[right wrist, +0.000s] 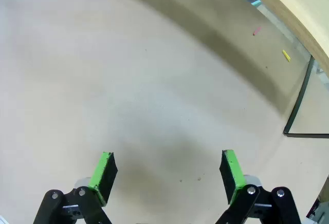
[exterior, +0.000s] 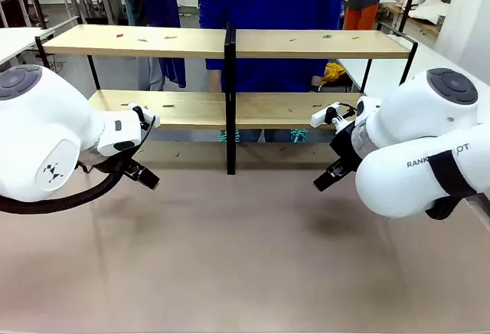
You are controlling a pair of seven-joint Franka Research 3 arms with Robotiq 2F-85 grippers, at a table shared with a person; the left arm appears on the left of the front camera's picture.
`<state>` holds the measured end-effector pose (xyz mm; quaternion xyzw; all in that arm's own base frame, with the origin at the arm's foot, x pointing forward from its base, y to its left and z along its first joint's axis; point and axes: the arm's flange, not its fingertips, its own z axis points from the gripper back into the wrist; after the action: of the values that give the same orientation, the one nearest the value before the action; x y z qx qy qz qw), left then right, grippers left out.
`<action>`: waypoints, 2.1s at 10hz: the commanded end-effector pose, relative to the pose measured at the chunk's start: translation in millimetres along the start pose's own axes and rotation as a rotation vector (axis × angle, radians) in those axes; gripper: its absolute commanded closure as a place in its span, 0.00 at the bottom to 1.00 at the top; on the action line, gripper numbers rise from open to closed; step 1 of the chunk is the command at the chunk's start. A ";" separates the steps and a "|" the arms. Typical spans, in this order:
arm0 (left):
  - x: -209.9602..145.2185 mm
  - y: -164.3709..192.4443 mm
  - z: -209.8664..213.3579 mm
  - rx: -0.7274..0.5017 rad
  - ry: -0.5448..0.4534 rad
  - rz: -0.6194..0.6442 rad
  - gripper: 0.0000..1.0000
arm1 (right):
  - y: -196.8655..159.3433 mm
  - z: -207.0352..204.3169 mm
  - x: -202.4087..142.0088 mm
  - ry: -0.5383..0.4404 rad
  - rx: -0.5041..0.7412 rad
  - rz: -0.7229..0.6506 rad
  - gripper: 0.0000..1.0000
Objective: Clean the shelves.
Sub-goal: Pick up the Duster when the human hands it over.
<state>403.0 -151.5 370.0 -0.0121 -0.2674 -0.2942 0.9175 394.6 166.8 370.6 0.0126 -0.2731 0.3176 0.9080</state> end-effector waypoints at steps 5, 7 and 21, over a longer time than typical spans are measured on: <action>0.1 0.0 0.1 0.000 0.000 0.000 0.00 | 0.0 0.0 0.1 0.000 0.000 0.000 0.00; 0.1 0.0 0.1 0.000 0.000 0.000 0.00 | 0.0 0.0 0.1 0.000 0.000 0.000 0.00; -54.5 -10.3 177.5 -0.012 -0.265 -0.105 0.00 | 10.2 164.8 -20.1 -0.158 0.000 0.011 0.00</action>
<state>363.6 -148.5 496.5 -0.0309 -0.3512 -0.3249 0.8776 358.2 166.2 470.7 0.0314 -0.3112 0.3177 0.8951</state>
